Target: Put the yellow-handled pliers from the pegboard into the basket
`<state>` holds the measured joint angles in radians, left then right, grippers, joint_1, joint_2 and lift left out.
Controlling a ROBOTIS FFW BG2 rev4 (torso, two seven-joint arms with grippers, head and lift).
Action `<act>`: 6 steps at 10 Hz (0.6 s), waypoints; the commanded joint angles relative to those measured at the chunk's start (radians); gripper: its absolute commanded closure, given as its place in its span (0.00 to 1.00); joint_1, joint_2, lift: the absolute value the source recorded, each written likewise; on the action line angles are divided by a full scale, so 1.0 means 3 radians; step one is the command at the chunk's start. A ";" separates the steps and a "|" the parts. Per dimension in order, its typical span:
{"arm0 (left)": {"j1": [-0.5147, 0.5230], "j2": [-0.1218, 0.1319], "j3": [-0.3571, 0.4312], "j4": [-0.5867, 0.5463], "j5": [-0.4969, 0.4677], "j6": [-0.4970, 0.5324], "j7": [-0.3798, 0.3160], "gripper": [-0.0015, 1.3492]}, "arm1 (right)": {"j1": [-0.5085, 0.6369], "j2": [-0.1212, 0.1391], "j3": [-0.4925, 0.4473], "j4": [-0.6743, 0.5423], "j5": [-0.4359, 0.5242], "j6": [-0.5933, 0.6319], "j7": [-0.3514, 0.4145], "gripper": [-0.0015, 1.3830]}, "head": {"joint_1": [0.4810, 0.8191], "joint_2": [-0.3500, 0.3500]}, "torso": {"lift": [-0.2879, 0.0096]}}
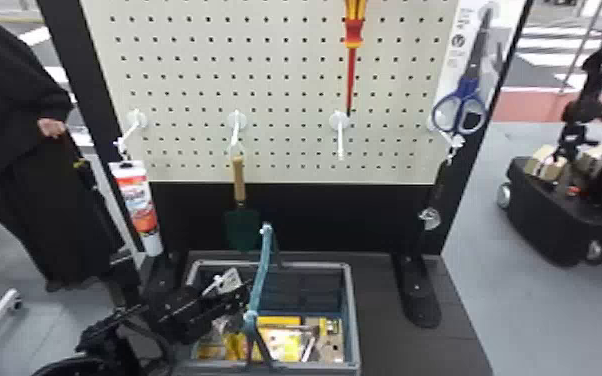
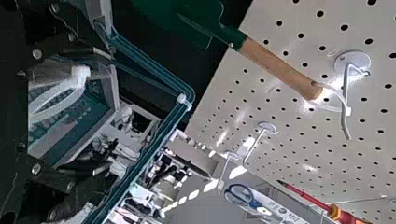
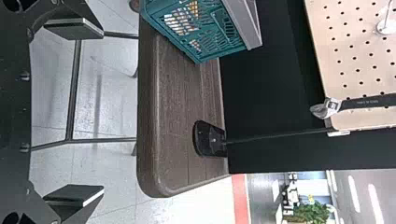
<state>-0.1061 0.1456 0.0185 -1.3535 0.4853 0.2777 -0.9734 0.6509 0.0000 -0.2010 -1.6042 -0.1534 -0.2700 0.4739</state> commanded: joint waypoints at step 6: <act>-0.0010 -0.0005 0.0010 0.0000 0.0024 -0.0046 0.0013 0.19 | -0.0013 0.0003 0.0000 0.0009 0.0005 0.0000 0.0000 0.09 | 0.20 0.50 | 0.63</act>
<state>-0.1089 0.1442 0.0215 -1.3536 0.4926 0.2638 -0.9695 0.6486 0.0000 -0.2010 -1.6016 -0.1519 -0.2700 0.4738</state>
